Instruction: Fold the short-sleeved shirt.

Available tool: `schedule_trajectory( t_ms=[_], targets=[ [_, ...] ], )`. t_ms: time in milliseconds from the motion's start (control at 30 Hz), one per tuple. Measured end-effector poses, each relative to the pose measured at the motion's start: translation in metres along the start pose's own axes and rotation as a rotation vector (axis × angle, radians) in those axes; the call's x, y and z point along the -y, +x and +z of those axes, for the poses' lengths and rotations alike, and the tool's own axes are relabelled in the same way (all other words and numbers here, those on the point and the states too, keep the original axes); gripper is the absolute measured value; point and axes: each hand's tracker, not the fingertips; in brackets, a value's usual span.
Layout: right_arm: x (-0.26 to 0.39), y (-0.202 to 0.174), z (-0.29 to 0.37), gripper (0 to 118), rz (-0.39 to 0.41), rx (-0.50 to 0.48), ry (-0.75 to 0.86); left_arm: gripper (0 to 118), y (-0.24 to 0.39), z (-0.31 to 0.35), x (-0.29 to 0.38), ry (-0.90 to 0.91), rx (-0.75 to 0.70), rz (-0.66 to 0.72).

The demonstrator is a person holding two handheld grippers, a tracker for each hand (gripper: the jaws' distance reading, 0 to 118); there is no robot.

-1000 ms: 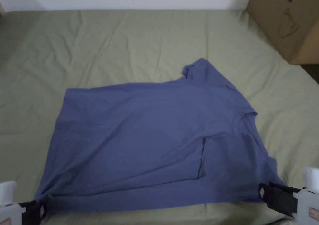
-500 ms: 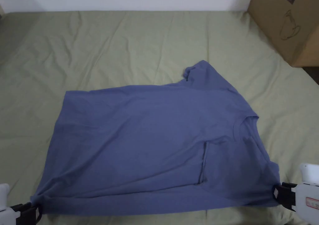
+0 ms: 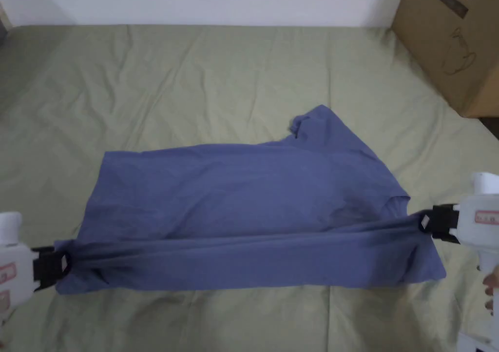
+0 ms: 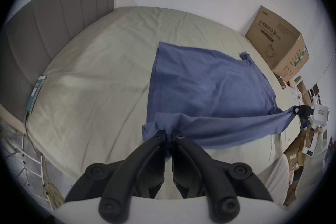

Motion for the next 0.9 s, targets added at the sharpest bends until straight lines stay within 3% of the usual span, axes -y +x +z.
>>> schedule_trajectory(
  t_ms=[100,233,267,300,333,367,500,533,567,600,633,667,767,833,867,900],
  targets=[
    [-0.028,-0.004,-0.032,3,-0.040,0.006,-0.009,6,0.002,-0.035,-0.028,-0.033,-0.028,-0.016],
    [-0.038,-0.012,-0.069,4,-0.063,0.071,-0.047,39,0.006,-0.067,-0.040,-0.083,-0.091,-0.062],
    [-0.035,-0.013,-0.070,13,-0.056,0.072,-0.036,63,0.007,-0.067,-0.037,-0.101,-0.100,-0.060],
    [-0.031,-0.013,-0.068,42,-0.055,0.082,-0.024,79,0.005,-0.064,-0.035,-0.091,-0.091,-0.053],
    [-0.026,-0.012,-0.064,64,-0.051,0.074,-0.014,84,0.003,-0.057,-0.029,-0.075,-0.082,-0.042],
    [-0.021,-0.010,-0.058,74,-0.041,0.049,-0.005,84,0.001,-0.049,-0.024,-0.055,-0.075,-0.032],
    [0.003,-0.010,-0.025,73,0.063,0.063,0.026,80,-0.005,-0.019,0.003,-0.048,-0.080,-0.017],
    [0.013,-0.011,-0.016,69,0.077,0.064,0.027,58,-0.007,-0.009,0.013,-0.035,-0.070,-0.011],
    [0.022,-0.013,-0.008,59,0.088,0.076,0.012,25,-0.005,0.001,0.024,-0.011,-0.049,-0.012],
    [0.031,-0.016,-0.001,27,0.104,0.095,0.000,0,-0.004,0.005,0.034,-0.008,-0.040,-0.010],
    [0.042,-0.017,0.004,0,0.102,0.096,0.004,0,-0.002,0.010,0.043,-0.001,-0.064,-0.001],
    [0.051,-0.016,0.008,0,0.081,0.117,-0.018,0,-0.004,0.012,0.053,-0.021,-0.049,0.006],
    [0.070,-0.012,0.020,0,-0.001,0.041,-0.027,0,0.003,0.014,0.068,0.000,-0.025,0.015],
    [0.078,-0.014,0.024,0,0.003,0.035,-0.031,0,-0.007,0.003,0.059,0.011,-0.024,0.022],
    [0.081,-0.013,0.024,0,-0.001,0.037,-0.030,4,-0.007,-0.004,0.054,0.023,-0.031,0.042],
    [0.082,-0.013,0.024,0,-0.002,0.036,-0.029,15,-0.007,-0.009,0.050,0.024,-0.032,0.060]
  ],
)
